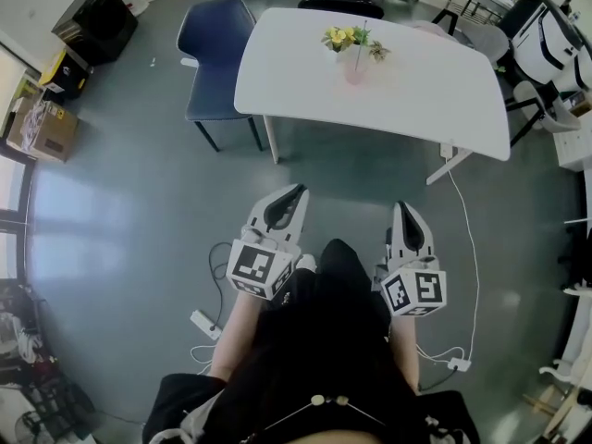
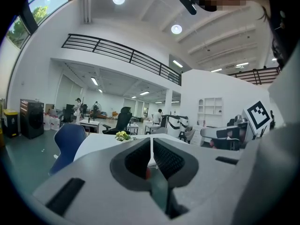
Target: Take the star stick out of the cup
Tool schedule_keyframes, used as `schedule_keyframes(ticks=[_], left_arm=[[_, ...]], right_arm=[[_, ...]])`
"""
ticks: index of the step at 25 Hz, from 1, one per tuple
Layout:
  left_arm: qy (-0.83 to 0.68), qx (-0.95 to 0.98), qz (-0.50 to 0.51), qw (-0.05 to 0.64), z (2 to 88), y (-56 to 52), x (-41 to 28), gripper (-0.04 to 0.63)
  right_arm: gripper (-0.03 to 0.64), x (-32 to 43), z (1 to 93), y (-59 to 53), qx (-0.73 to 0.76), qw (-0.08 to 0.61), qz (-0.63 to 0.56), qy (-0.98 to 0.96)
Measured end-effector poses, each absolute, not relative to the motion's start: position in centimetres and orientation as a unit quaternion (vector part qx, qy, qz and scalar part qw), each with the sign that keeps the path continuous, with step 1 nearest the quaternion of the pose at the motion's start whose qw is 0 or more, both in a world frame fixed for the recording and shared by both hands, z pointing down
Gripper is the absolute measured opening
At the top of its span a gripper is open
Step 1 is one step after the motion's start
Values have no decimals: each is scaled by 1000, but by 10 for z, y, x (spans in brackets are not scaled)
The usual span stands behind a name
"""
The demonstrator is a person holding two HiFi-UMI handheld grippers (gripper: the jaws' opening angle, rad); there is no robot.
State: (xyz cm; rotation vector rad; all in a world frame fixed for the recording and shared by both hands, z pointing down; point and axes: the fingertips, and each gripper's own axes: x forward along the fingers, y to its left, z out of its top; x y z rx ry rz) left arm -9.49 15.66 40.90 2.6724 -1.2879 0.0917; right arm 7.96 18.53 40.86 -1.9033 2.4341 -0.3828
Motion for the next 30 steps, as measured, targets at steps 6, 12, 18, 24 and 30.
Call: schedule_keyframes(ticks=[6,12,18,24,30], left_arm=[[-415,904,38,94,413,136,-93,8],[-407,907,41,100,417,105,-83,9],[-402,908,45,110,423,57,-65,51],[-411,905,42,107,421,-5,-41,66],[-420,899,55,112,423,-71,-10,66]], right_arm=[[2,76,409,167,-617,14,-125,777],[2,86,412,135,-620,11,-124,775],[2,99,416,77,-609,2,-126,783],[2,123,428,4,-592,-15,-137,794],[29,155,447,-69,-567,-33,-171,805]])
